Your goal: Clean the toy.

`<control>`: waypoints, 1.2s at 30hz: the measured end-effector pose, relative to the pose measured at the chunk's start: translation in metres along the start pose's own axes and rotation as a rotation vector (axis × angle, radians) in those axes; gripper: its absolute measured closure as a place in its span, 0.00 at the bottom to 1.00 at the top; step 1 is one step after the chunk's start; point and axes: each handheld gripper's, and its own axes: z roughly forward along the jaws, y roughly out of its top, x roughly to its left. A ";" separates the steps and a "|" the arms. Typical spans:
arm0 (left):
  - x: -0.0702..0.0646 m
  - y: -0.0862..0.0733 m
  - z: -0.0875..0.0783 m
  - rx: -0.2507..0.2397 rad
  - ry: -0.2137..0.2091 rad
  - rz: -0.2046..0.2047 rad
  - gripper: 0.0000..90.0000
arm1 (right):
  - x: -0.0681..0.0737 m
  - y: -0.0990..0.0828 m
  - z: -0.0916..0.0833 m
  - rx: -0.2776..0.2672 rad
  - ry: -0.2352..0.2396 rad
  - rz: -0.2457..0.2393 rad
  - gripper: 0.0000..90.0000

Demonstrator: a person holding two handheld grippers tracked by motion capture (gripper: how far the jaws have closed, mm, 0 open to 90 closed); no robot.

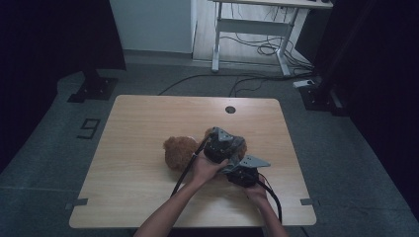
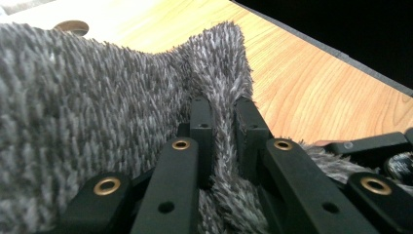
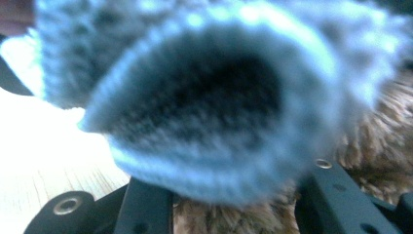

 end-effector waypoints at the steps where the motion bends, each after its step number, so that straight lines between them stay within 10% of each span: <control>1: 0.001 0.000 -0.002 0.002 0.002 0.001 0.90 | 0.001 0.000 0.000 0.002 -0.001 -0.005 0.69; 10: 0.016 -0.011 -0.036 0.014 0.190 0.110 0.90 | 0.001 0.000 -0.001 0.004 -0.004 -0.002 0.69; 14: 0.038 -0.027 -0.053 0.014 0.218 0.067 0.90 | -0.001 0.000 -0.002 0.005 -0.004 0.009 0.69; 19: 0.039 -0.039 -0.076 -0.017 0.259 0.120 0.90 | 0.002 0.000 -0.001 0.003 -0.006 -0.005 0.69; 28: 0.079 -0.058 -0.106 -0.032 0.284 -0.012 0.90 | 0.000 0.000 -0.001 0.001 -0.004 0.015 0.69; 31: 0.094 -0.073 -0.109 -0.053 0.218 -0.092 0.90 | 0.000 0.000 -0.001 0.000 0.000 0.013 0.69; 36: 0.094 -0.074 -0.114 -0.053 0.253 -0.076 0.90 | 0.001 0.000 -0.001 0.001 0.000 0.009 0.69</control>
